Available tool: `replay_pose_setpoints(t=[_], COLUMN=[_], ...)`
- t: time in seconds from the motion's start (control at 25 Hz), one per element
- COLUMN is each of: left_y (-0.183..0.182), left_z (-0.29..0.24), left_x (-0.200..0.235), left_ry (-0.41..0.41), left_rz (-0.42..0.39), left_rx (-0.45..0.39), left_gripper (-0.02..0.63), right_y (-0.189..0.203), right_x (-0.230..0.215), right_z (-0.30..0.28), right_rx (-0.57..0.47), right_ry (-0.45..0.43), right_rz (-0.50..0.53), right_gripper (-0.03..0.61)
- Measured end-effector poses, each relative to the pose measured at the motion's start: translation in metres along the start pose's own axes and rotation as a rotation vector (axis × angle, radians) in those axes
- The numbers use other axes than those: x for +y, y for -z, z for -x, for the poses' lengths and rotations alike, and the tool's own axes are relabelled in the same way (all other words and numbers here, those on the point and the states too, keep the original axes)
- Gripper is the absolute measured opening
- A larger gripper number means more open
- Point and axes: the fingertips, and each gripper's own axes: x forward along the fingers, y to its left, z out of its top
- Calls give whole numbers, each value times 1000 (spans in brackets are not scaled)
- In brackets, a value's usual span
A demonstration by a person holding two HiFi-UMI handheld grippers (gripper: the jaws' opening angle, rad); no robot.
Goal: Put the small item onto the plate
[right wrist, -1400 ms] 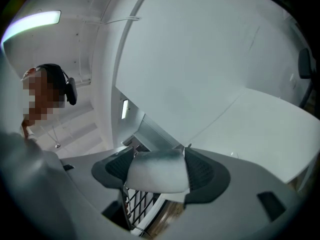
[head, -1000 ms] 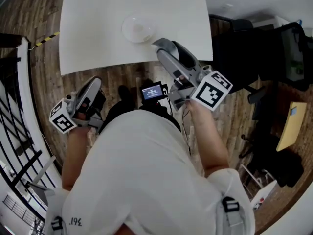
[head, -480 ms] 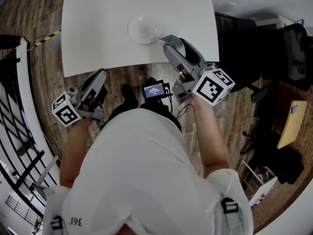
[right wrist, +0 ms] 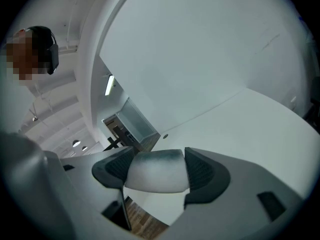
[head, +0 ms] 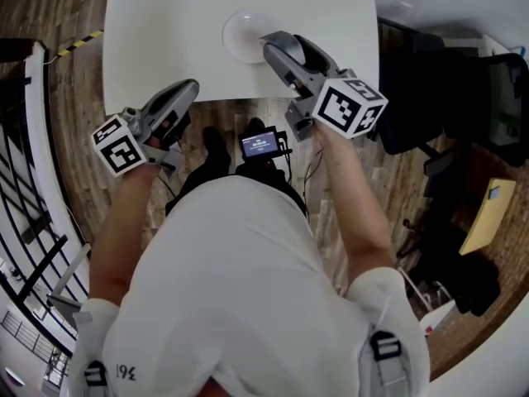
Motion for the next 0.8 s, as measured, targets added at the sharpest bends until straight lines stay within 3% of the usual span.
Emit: replay_pose_setpoints(t=[0.28,0.44,0.8], left_y=[18,29,46], left_z=[-6,-20,-25], left_x=[33,54,68], left_ry=[-83,-131,-156], left_rz=[9,35,69], left_rx=[44,60,107], left_gripper=[5,5,5], right_y=[23,39,66], right_x=[-27,-52,-69], right_z=[-37,-58,-97], right_rx=[113,199,339], right_ry=[37,81,146], right_rz=[59,173,452], right_gripper=[324,324,324])
